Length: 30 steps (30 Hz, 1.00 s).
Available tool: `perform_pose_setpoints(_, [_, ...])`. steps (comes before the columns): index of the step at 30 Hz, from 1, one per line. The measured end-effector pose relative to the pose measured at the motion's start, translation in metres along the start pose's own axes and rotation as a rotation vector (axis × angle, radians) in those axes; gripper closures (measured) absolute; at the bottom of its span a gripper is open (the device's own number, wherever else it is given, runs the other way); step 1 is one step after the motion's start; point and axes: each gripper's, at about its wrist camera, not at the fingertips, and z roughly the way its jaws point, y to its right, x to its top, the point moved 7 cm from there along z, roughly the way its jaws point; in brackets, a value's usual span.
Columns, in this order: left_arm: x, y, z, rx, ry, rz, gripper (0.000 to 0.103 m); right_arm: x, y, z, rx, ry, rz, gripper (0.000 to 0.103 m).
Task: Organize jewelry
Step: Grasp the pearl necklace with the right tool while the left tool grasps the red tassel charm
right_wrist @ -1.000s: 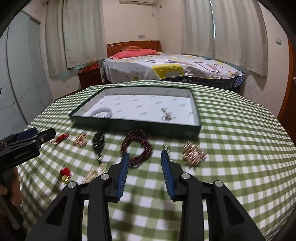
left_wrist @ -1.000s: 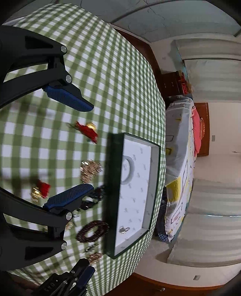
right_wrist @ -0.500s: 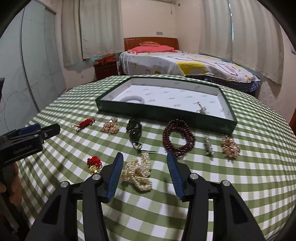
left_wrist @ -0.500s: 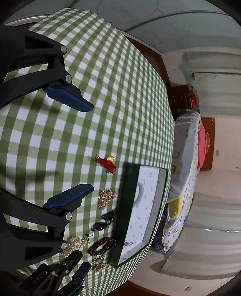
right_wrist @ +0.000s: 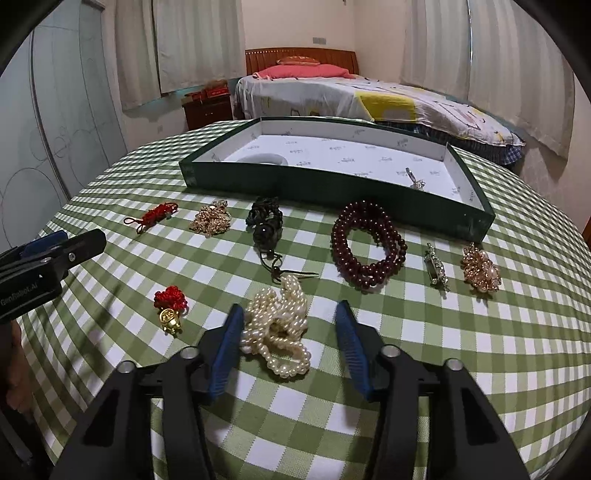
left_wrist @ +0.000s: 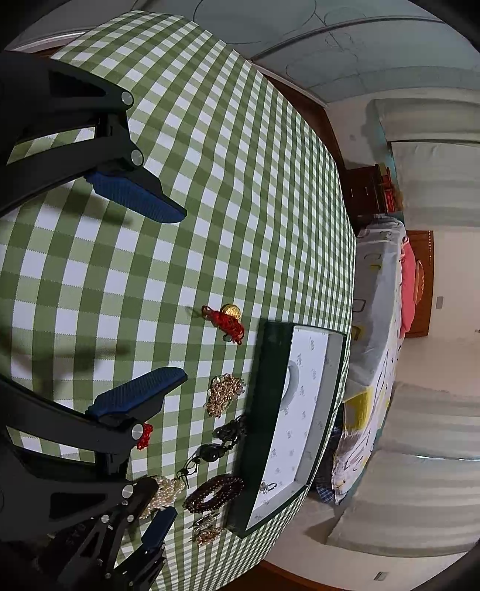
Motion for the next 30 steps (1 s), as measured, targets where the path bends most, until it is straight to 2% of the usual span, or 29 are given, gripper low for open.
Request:
perform_pose_setpoints(2, [-0.001,0.003,0.001,-0.004,-0.003,0.002,0.025,-0.001,0.002,0.0,0.006,0.0,0.006,0.073])
perform_pose_setpoints(3, [-0.001,0.004,0.001,-0.006,-0.004,0.003,0.025,-0.001,0.004,-0.001,0.008,-0.001,0.008,0.075])
perform_pose_setpoints(12, [-0.006,0.032,-0.002,-0.062,-0.009,0.039,0.025,0.001,0.024,-0.018,-0.022,0.028,0.023,0.077])
perform_pose_setpoints(21, [-0.019,0.07,0.004,-0.114,-0.054,0.104,0.025,-0.003,0.059,-0.032,-0.058,0.057,0.091,0.077])
perform_pose_setpoints(25, [-0.024,0.082,0.01,-0.126,-0.073,0.142,0.036,-0.006,0.068,-0.034,-0.061,0.065,0.116,0.077])
perform_pose_setpoints(27, [-0.026,0.087,0.012,-0.13,-0.084,0.153,0.037,-0.006,0.072,-0.034,-0.059,0.068,0.127,0.077])
perform_pose_setpoints(30, [-0.032,0.09,0.018,-0.145,-0.111,0.161,0.044,-0.007,0.074,-0.034,-0.055,0.07,0.135,0.077])
